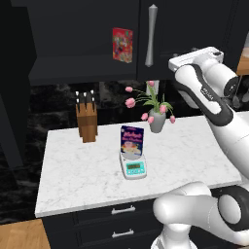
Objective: Pick the cereal and place it on the digital scale for weighing, and close the cabinet.
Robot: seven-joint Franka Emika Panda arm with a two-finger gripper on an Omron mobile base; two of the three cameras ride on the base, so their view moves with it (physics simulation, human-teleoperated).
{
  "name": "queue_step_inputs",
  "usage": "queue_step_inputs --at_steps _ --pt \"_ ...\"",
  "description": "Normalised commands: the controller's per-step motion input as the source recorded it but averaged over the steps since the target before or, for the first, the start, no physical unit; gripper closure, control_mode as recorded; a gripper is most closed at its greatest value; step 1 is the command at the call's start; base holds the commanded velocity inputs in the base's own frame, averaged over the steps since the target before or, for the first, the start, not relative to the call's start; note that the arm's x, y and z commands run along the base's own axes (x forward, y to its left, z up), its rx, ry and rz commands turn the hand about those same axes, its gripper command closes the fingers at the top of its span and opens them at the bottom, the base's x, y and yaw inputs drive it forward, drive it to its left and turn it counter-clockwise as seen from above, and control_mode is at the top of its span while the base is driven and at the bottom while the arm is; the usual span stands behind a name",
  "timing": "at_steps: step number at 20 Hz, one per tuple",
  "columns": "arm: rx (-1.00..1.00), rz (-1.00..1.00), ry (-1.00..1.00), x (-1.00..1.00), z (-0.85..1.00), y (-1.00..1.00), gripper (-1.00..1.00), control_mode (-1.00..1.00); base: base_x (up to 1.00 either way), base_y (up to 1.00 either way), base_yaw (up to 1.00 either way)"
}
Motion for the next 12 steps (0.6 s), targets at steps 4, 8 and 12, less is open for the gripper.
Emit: queue_step_inputs --at_steps 4,8,12 --pt "0.0 0.0 -0.41 -0.93 0.48 0.0 -1.0 -1.0 0.0 0.0 0.0" --pt "0.0 0.0 -0.38 -0.62 0.72 -0.01 -1.0 -1.0 0.0 0.0 0.0" --pt "-0.04 0.0 -0.06 -0.56 0.4 -0.14 -1.0 -1.0 0.0 0.0 0.0"
